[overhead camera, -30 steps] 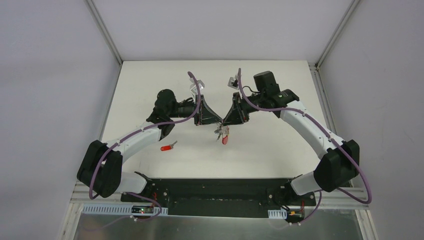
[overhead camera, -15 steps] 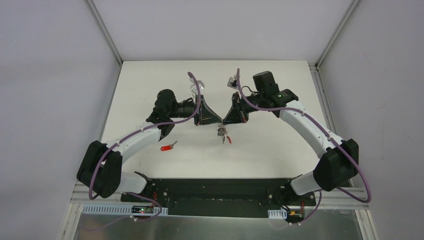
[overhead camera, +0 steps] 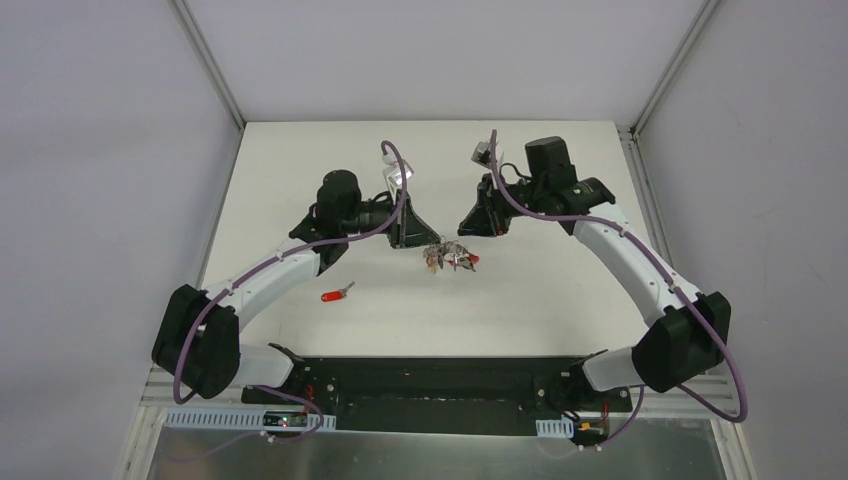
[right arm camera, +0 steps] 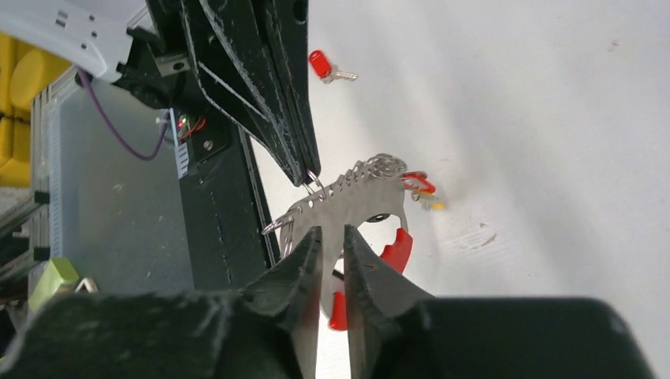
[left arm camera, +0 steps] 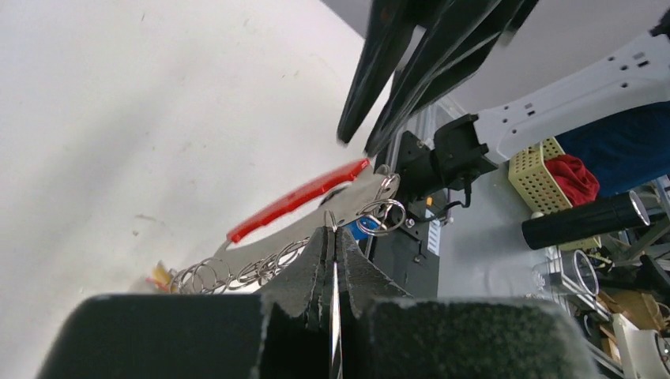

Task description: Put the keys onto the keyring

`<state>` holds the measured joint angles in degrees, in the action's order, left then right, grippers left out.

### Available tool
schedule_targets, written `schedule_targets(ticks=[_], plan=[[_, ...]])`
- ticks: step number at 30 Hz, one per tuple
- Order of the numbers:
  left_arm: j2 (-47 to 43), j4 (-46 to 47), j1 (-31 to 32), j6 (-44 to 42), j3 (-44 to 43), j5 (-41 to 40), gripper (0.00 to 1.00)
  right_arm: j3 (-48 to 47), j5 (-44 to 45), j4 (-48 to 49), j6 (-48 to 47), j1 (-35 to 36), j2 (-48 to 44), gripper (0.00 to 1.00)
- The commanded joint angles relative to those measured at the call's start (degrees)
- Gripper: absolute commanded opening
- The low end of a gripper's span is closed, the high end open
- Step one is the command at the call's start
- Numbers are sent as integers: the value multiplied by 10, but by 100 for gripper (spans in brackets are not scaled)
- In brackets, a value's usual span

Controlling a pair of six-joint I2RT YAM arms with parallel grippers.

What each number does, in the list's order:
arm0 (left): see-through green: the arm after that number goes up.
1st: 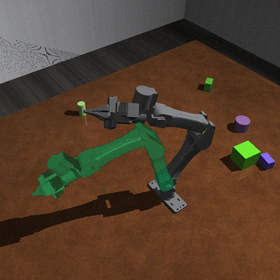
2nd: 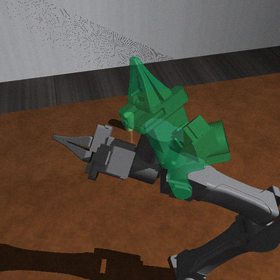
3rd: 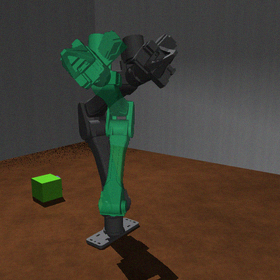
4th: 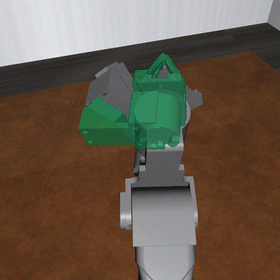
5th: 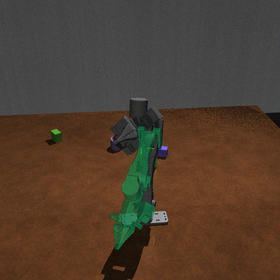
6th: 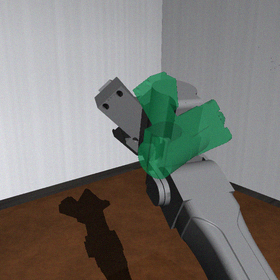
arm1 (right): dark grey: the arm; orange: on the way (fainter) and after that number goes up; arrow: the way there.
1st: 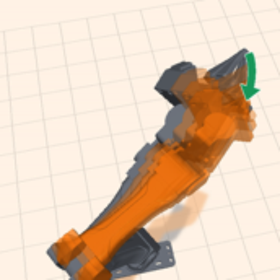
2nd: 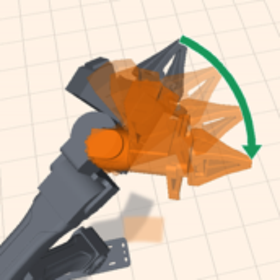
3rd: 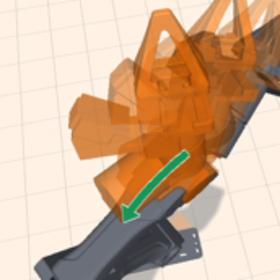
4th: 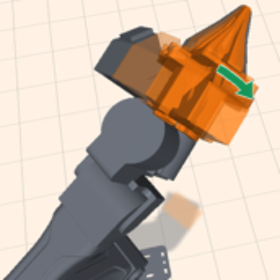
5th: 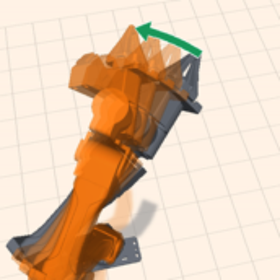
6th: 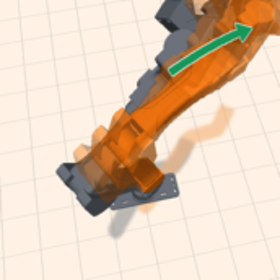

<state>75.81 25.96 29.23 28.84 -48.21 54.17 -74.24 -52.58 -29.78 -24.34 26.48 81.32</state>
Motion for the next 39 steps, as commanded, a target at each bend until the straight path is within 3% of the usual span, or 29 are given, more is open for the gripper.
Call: schedule_targets(ticks=[1,4,7,21,39], plan=[[-23,-113,0,-55,-44,-44,0,-5,34,15,8,-17,-35,24],[-25,-158,1,-73,-61,-65,0,-10,47,14,10,-23,-41,36],[-27,-181,1,-74,-70,-84,0,-16,46,8,10,-27,-44,38],[-12,-341,0,46,-155,-259,0,-37,-5,12,38,-25,-16,39],[43,-419,0,197,-199,-290,0,-154,117,-54,-21,84,85,34]])
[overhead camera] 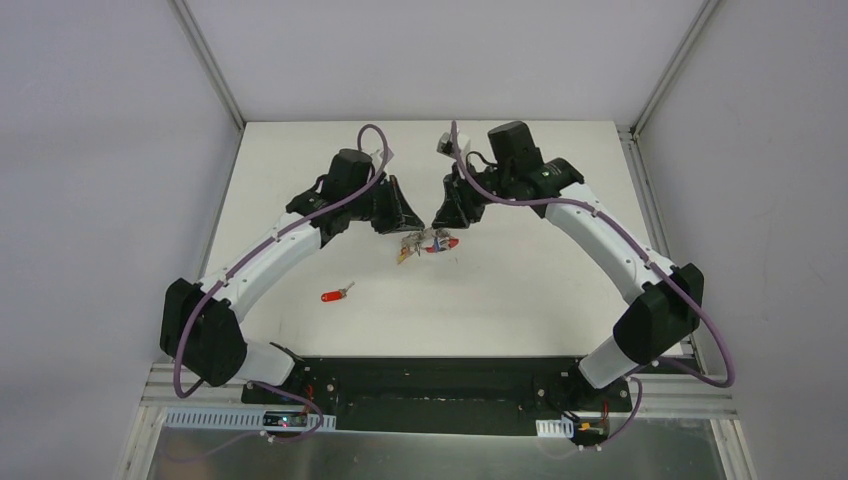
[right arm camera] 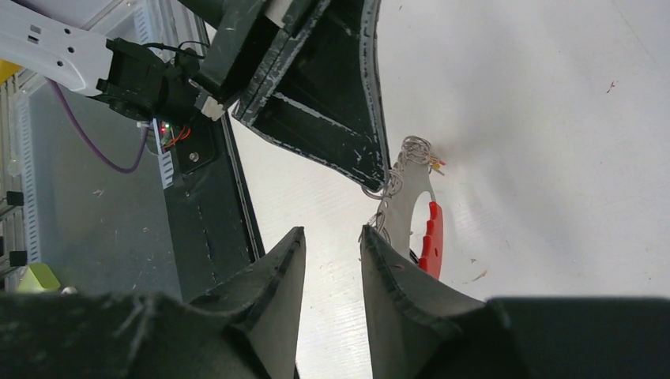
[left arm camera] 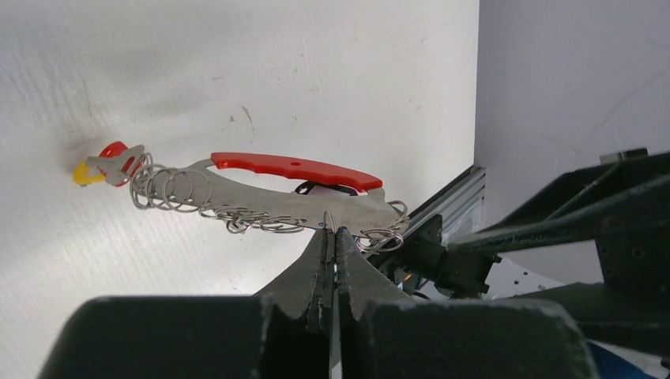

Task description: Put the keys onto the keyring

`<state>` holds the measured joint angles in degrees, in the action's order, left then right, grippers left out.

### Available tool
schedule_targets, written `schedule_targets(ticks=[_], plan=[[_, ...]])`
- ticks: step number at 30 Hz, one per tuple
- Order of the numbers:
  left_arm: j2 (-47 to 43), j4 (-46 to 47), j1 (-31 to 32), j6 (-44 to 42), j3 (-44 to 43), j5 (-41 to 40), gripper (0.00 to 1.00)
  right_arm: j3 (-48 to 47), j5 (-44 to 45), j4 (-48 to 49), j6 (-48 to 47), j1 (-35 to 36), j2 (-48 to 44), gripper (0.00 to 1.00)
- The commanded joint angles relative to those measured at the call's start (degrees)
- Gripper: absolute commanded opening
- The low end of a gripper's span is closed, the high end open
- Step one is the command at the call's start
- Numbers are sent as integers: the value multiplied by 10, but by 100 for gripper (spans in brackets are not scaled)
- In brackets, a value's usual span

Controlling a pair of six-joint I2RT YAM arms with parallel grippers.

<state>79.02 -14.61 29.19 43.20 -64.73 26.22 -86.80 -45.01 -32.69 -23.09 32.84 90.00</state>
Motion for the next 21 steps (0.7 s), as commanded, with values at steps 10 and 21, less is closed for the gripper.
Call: schedule_targets(ticks=[10,21], plan=[[48,-49,-12,160,-57,25,0,-54,189,-52,-91,95,6,28],[49,-21,-40,238,-41,76,0,-62,260,-70,-116,152,32,24]])
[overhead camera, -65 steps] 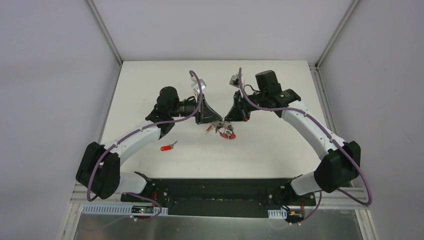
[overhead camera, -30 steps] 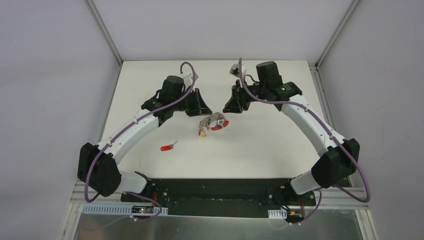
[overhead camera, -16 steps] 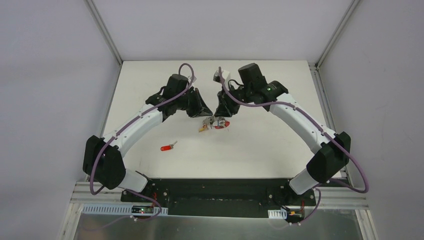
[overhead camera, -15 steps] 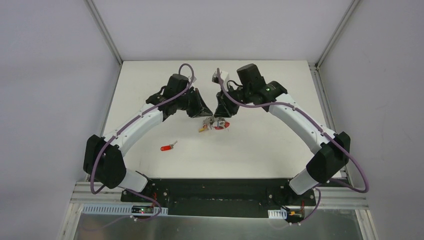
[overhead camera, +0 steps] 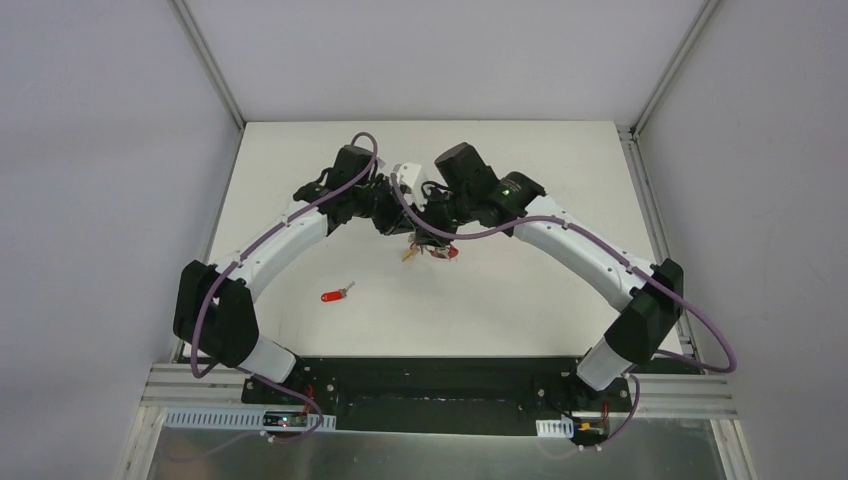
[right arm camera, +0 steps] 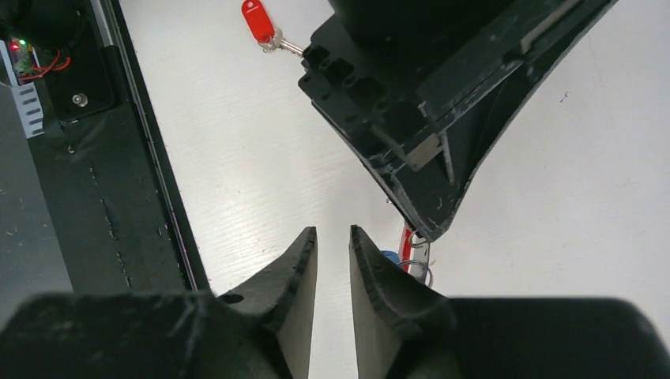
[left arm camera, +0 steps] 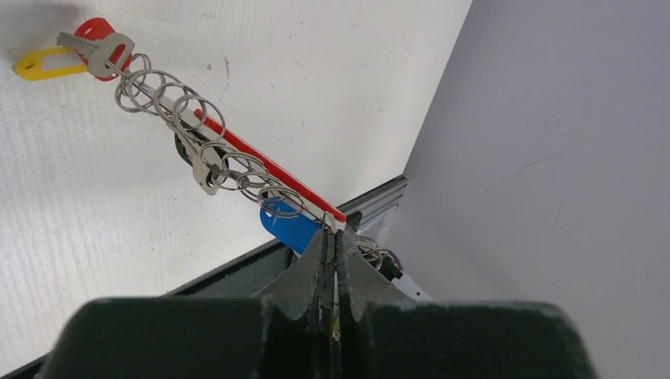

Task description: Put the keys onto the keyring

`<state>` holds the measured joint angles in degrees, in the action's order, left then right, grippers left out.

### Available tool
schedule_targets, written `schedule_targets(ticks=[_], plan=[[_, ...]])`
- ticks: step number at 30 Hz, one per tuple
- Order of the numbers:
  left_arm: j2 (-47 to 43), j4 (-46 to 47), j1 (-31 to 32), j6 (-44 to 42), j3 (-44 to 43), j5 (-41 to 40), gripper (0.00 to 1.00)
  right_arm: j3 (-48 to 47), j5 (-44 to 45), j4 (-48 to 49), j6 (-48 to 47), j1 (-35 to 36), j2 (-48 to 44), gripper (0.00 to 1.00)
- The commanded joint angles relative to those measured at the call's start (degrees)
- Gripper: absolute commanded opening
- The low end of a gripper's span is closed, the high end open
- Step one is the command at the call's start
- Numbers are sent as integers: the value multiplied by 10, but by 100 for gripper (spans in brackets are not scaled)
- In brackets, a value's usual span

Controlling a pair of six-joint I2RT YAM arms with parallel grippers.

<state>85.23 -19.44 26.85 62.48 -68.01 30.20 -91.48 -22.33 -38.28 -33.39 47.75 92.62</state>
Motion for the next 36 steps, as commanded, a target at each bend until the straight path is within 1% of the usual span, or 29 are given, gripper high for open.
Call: schedule_targets(ticks=[1,6,10,18,29,36], plan=[[-16,27,-21,47,-8,37,0,-16,31,-15,-12,3,6,24],[-31,24,-36,51,-7,43,0,-25,36,-17,-12,3,8,24],[-41,23,-40,55,-7,46,0,-38,45,-21,-18,4,12,26],[-52,39,-42,84,8,72,0,-41,85,-7,-43,5,18,29],[-63,57,-43,117,32,92,0,-44,130,12,-66,14,29,28],[-68,73,-43,134,43,103,0,-42,162,23,-74,27,44,24]])
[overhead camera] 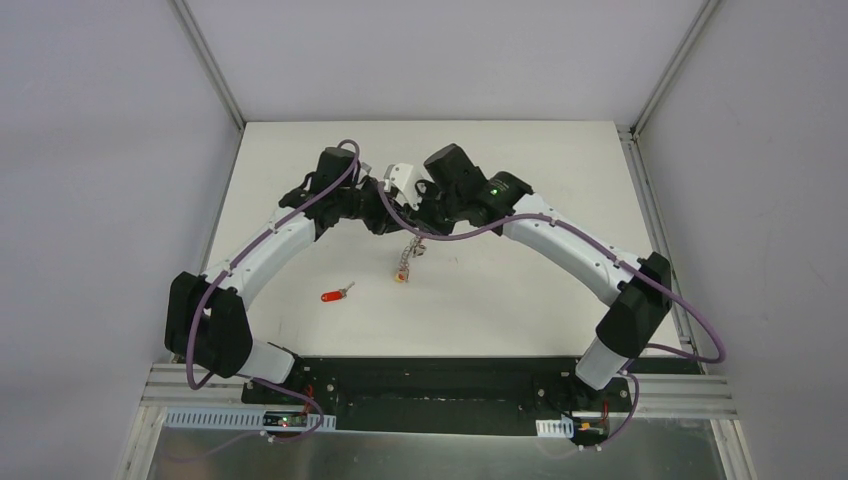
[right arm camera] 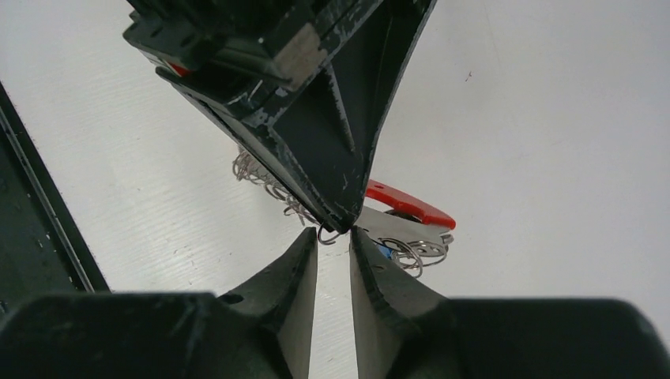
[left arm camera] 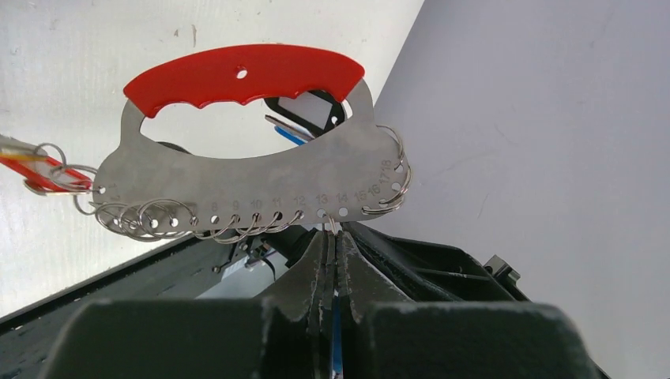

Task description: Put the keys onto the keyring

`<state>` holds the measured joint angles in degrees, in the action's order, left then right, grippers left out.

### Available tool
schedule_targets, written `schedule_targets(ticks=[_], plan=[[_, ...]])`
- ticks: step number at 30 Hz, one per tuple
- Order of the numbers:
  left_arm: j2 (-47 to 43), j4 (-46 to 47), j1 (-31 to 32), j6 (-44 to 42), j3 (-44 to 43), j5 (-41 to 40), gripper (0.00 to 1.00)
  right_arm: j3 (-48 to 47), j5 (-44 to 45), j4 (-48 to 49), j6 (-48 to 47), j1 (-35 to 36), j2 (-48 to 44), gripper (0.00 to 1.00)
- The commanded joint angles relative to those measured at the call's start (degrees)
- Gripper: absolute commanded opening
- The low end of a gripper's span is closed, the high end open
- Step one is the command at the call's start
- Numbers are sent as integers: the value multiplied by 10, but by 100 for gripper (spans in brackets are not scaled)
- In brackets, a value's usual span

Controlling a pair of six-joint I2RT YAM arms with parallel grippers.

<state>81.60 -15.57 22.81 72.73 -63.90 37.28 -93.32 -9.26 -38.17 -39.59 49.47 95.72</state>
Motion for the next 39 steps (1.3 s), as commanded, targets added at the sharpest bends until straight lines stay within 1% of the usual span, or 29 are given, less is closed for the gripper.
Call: schedule_targets(ticks=[1,8,16,25,37,39], plan=[[-32,36,-2,33,2,33,0,-24,36,24,-11,10,15,23],[-29,65,-3,61,19,43,0,-10,71,47,-9,21,20,18],[-30,84,-8,75,29,50,0,3,120,76,-6,25,19,0],[-36,84,-19,67,40,41,0,25,146,88,-32,28,10,0],[-36,78,-24,43,53,12,0,31,126,77,-43,27,1,0],[-36,81,-24,43,55,13,3,31,126,78,-43,26,1,0]])
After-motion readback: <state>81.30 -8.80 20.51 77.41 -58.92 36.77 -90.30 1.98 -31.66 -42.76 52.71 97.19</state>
